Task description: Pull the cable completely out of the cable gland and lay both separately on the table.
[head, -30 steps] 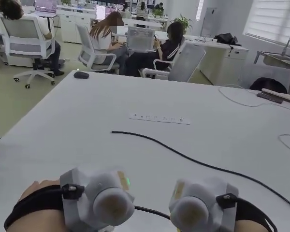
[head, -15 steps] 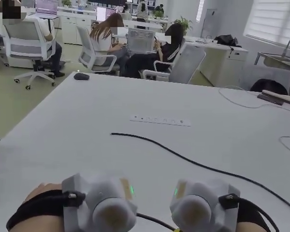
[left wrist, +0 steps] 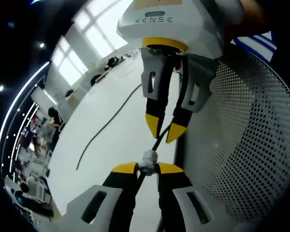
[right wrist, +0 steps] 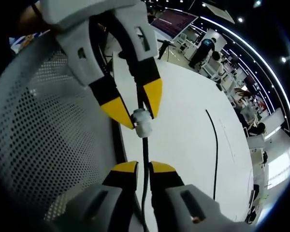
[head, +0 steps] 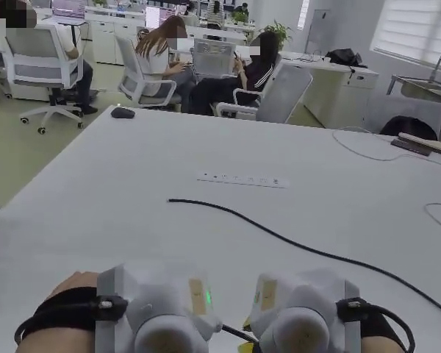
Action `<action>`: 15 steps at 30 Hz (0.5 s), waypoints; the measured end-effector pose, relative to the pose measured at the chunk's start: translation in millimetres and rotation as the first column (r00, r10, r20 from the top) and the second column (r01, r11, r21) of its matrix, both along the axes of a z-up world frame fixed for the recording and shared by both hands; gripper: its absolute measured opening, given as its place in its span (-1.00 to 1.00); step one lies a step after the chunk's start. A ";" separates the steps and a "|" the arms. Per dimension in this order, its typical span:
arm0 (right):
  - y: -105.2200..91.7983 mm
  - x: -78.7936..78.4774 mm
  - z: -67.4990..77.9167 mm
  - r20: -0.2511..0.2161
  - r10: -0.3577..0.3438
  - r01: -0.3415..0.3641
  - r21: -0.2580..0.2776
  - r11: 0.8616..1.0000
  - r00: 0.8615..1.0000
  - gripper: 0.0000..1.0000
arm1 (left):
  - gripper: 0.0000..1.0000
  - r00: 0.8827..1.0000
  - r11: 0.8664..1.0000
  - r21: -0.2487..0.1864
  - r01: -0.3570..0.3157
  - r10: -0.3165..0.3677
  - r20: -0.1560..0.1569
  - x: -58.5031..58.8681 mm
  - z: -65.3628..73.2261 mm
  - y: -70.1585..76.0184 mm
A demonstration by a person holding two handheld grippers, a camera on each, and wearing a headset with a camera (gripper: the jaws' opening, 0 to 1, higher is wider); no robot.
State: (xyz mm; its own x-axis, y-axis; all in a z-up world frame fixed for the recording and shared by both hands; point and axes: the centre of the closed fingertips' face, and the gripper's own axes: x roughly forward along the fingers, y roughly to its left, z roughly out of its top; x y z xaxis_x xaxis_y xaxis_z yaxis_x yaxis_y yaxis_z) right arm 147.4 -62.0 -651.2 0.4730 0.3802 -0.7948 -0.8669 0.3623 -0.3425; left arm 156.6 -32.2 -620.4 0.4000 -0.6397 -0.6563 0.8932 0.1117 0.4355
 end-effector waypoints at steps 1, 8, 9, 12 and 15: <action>-0.9 0.4 -0.3 0.002 -0.001 0.001 -0.003 1.000 1.000 -0.90 | -0.67 1.000 1.000 0.004 0.006 -0.006 -0.004 -1.1 -1.1 -0.4; -6.0 1.2 -2.9 0.000 -0.019 0.019 -0.021 1.000 1.000 -0.94 | -0.67 1.000 1.000 0.007 0.002 -0.002 -0.010 -0.9 -2.5 -0.1; -5.8 1.0 -2.9 -0.001 -0.018 0.018 -0.020 1.000 1.000 -0.94 | -0.67 1.000 1.000 0.008 0.000 0.000 -0.009 -0.8 -2.6 0.0; -5.8 1.1 -2.5 0.002 -0.020 0.020 -0.019 1.000 1.000 -0.94 | -0.67 1.000 1.000 0.008 -0.005 0.005 -0.006 -0.1 -2.5 0.8; -5.9 1.1 -2.1 0.003 -0.026 0.026 -0.015 1.000 1.000 -0.94 | -0.67 1.000 1.000 0.001 -0.010 0.010 -0.009 0.2 -1.8 1.4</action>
